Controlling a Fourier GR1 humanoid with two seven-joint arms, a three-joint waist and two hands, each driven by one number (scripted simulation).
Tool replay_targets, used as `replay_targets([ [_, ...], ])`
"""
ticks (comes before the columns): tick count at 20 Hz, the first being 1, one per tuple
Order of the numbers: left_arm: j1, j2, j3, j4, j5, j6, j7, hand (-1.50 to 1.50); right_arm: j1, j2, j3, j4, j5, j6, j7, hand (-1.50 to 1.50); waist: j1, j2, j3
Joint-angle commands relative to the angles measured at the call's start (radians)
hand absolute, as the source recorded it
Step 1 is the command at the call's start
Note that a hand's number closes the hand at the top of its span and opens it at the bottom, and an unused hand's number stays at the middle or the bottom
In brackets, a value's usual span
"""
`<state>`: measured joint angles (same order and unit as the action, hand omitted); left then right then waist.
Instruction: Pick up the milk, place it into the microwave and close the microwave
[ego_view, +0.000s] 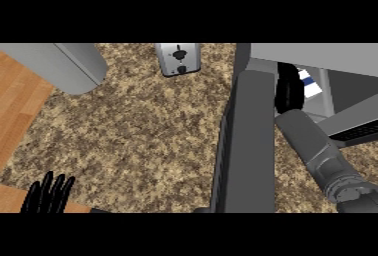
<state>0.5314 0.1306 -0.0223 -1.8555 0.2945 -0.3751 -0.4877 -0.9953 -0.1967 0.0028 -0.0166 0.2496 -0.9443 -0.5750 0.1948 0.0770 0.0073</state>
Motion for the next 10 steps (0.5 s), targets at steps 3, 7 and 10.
replay_targets([
  [3,-0.024,0.009,0.024,-0.002,-0.004,0.005,-0.014,-1.5,-0.027,0.034,0.007,0.001,0.007,0.119,-0.006,-1.5,-0.006,-0.002,0.001],
  [7,-0.001,0.003,0.023,0.013,-0.005,0.001,-0.027,-1.5,-0.015,0.075,-0.05,-0.057,-0.052,0.186,-0.049,-1.5,-0.03,-0.012,0.002],
  [10,0.007,-0.006,0.007,0.023,-0.009,-0.005,-0.028,-1.5,-0.009,0.093,-0.091,-0.096,-0.094,0.246,-0.095,-1.5,-0.047,-0.017,0.001],
])
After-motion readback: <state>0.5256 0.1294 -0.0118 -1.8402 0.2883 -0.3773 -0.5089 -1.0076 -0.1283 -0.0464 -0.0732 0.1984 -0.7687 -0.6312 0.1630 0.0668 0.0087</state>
